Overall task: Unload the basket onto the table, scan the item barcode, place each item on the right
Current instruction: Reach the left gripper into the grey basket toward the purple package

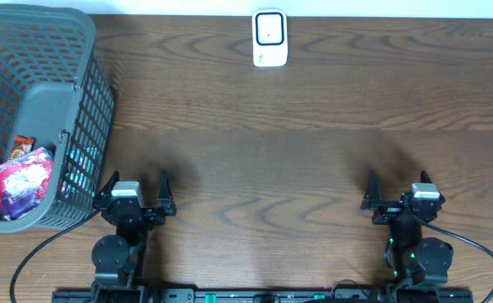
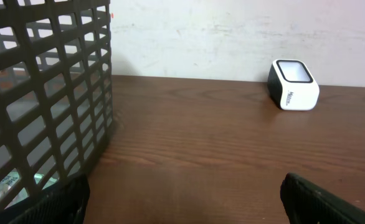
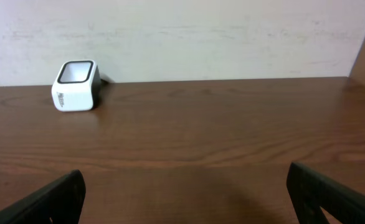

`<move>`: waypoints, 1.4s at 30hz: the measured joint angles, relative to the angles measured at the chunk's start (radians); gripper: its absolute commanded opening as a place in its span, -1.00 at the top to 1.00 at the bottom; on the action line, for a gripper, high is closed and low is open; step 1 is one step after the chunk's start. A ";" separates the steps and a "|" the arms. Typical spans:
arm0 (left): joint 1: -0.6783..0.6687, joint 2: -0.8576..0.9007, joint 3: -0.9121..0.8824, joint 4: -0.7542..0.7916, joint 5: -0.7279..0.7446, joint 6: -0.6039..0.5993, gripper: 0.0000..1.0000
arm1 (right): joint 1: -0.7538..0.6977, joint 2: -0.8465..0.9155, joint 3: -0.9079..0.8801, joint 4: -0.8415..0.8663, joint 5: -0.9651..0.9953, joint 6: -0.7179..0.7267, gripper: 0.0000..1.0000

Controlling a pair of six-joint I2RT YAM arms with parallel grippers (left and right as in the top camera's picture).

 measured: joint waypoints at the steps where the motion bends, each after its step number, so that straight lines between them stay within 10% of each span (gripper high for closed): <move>1: 0.000 0.000 0.000 0.000 0.000 0.000 -0.95 | 0.000 0.000 0.000 0.000 0.000 0.000 -0.99; 12: 0.000 0.000 -0.005 0.027 0.058 -0.042 -0.96 | 0.000 0.000 0.000 0.000 0.000 0.000 -0.98; 23: 0.000 0.103 0.165 0.470 0.209 -0.194 -0.95 | 0.000 0.000 0.000 0.000 -0.002 0.000 -0.99; 33: 0.081 0.894 1.229 -0.452 0.143 -0.008 -0.96 | 0.000 0.001 0.000 0.000 -0.003 0.000 -0.99; 42: 0.310 1.384 1.812 -0.787 -0.142 -0.159 -0.95 | 0.000 0.000 0.000 0.000 -0.003 0.000 -0.99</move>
